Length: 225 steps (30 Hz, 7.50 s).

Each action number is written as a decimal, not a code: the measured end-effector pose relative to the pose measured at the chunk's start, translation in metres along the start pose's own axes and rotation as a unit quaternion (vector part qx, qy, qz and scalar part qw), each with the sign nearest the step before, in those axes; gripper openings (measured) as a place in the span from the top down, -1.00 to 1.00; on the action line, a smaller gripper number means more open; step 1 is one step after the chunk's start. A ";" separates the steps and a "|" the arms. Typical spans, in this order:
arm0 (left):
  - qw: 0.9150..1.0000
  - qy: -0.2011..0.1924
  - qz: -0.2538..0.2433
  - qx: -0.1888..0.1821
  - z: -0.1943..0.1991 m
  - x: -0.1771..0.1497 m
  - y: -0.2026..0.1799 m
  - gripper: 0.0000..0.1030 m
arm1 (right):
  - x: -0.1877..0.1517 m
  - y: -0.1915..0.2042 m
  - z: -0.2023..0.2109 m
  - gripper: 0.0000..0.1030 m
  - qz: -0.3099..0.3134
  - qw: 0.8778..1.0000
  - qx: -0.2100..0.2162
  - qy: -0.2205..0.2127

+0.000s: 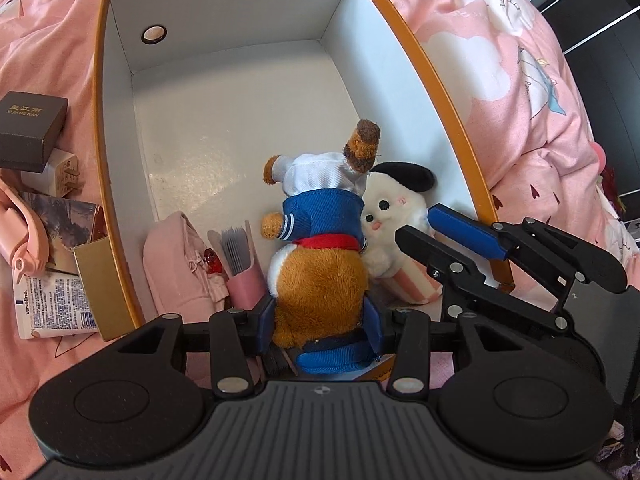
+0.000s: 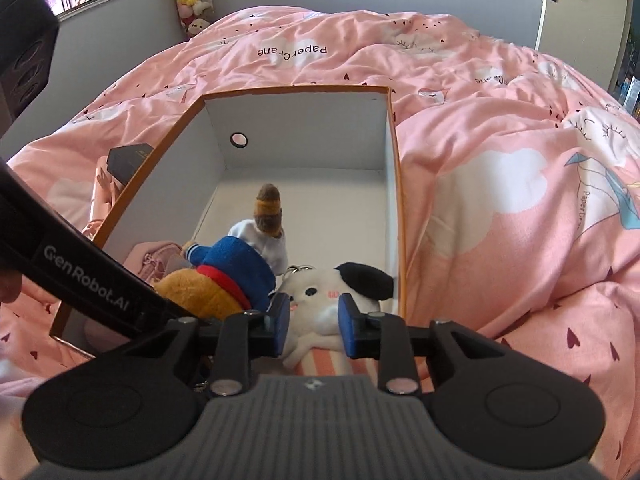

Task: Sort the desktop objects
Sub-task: 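Lower the brown teddy bear into the box beside the plush and open the left gripper, then withdraw both grippers from the box toward the pink selfie stick and dark box, then grasp the pink selfie stick with the left gripper while the right grasps the dark gift box, then lift the selfie stick with the left gripper while the right lifts the dark box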

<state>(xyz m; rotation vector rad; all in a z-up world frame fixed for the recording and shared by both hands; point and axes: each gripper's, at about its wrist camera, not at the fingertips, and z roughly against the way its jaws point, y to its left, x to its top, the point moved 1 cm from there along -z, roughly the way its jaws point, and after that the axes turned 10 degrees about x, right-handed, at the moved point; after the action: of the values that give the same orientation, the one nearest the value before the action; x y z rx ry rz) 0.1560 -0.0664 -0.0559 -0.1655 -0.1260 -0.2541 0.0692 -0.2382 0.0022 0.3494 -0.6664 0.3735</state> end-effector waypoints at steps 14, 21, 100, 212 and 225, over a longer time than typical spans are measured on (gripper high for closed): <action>1.000 -0.003 -0.024 0.019 -0.013 -0.002 -0.014 -0.09 | -0.007 -0.014 0.017 0.36 -0.012 0.999 0.040 -0.028; 0.999 -0.035 -0.032 0.014 0.000 -0.014 -0.011 -0.15 | -0.007 -0.014 0.017 0.36 -0.014 0.998 0.046 -0.030; 0.963 -0.250 -0.057 0.082 0.055 -0.071 -0.007 0.25 | -0.022 0.040 0.027 0.21 0.026 0.999 -0.005 -0.033; 0.892 -0.161 0.420 -0.039 -0.011 0.009 0.295 0.25 | 0.165 0.163 -0.212 0.32 0.267 0.948 0.134 0.112; 0.905 -0.250 0.344 0.015 0.054 -0.009 0.248 0.41 | 0.164 0.144 -0.121 0.32 0.185 0.970 0.160 0.020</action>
<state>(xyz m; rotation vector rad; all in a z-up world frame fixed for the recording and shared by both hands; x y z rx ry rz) 0.2067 0.1824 -0.0405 -0.2320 -0.5696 0.5064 0.1886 -0.0236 0.0483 0.5235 -0.6321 0.8470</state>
